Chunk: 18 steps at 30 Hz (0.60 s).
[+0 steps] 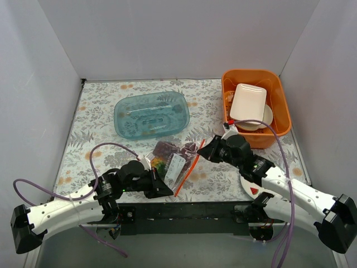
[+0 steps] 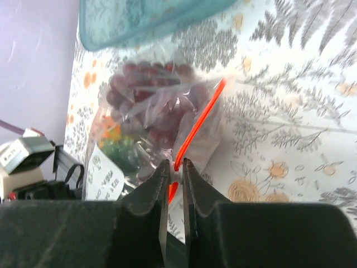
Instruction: Open the zip-top bag and remove the fake food
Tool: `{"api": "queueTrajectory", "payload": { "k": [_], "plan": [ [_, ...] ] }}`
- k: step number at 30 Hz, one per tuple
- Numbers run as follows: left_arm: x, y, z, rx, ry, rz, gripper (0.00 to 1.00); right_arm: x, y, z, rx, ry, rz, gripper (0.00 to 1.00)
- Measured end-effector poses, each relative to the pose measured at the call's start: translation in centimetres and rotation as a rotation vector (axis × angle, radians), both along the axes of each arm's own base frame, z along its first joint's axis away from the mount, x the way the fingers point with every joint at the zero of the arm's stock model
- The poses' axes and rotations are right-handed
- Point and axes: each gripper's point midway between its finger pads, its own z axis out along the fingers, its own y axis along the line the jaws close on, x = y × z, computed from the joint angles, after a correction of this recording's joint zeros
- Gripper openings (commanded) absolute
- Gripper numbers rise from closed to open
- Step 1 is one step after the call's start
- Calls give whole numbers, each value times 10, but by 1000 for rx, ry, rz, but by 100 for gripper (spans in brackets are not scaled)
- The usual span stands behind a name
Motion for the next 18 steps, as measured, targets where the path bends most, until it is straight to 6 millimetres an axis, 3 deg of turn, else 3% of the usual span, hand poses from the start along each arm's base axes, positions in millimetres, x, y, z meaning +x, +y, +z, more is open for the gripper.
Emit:
{"api": "queueTrajectory", "payload": {
  "k": [11,17,18],
  "plan": [
    [-2,0,21,1,-30,-31,0,49,-28,54,-112,-131,-102,14],
    [2,-12,42,-14,-61,-71,0,59,-25,88,-135,-179,-86,7],
    [2,-14,45,-15,-69,-78,4,60,-23,93,-134,-186,-77,5]
  ]
}}
